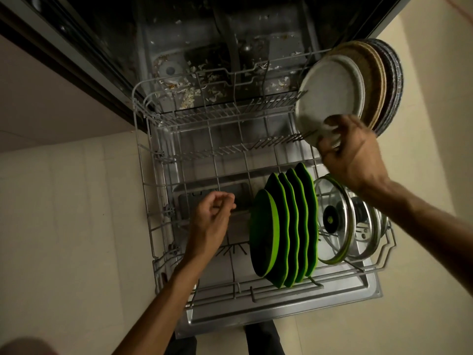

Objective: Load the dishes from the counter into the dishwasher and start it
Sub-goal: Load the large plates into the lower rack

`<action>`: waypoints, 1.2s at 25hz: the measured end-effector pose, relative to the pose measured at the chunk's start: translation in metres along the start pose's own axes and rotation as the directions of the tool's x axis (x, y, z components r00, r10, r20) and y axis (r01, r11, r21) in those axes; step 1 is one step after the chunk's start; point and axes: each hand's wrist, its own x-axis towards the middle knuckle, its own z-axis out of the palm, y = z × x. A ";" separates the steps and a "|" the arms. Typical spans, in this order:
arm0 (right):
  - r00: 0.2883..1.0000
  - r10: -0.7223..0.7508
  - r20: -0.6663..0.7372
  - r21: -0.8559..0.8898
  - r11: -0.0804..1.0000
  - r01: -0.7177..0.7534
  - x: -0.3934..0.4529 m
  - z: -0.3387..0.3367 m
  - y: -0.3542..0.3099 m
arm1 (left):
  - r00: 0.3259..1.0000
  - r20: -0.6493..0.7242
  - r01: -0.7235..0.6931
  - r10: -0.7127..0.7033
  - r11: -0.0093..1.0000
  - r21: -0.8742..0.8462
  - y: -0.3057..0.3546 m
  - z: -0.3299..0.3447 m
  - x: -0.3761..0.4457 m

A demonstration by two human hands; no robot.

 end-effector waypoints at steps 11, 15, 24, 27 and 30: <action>0.961 -0.065 0.269 0.008 0.998 0.065 -0.052 0.023 -0.084 | 0.892 0.002 -0.393 0.453 0.772 0.500 0.055 -0.034 -0.033; 0.968 -0.122 0.220 0.022 0.993 0.120 -0.051 0.002 -0.128 | 0.851 -0.010 -0.437 0.526 0.718 0.541 0.080 -0.059 -0.047; 0.968 -0.228 0.103 0.045 0.974 0.224 -0.083 -0.058 -0.234 | 0.825 -0.143 -0.425 0.547 0.766 0.482 0.136 -0.135 -0.120; 0.959 -0.267 0.095 0.060 0.963 0.262 -0.102 -0.079 -0.270 | 0.823 -0.168 -0.420 0.543 0.780 0.465 0.158 -0.163 -0.151; 0.950 -0.295 0.102 0.079 0.954 0.287 -0.117 -0.098 -0.306 | 0.829 -0.184 -0.411 0.528 0.798 0.441 0.176 -0.188 -0.176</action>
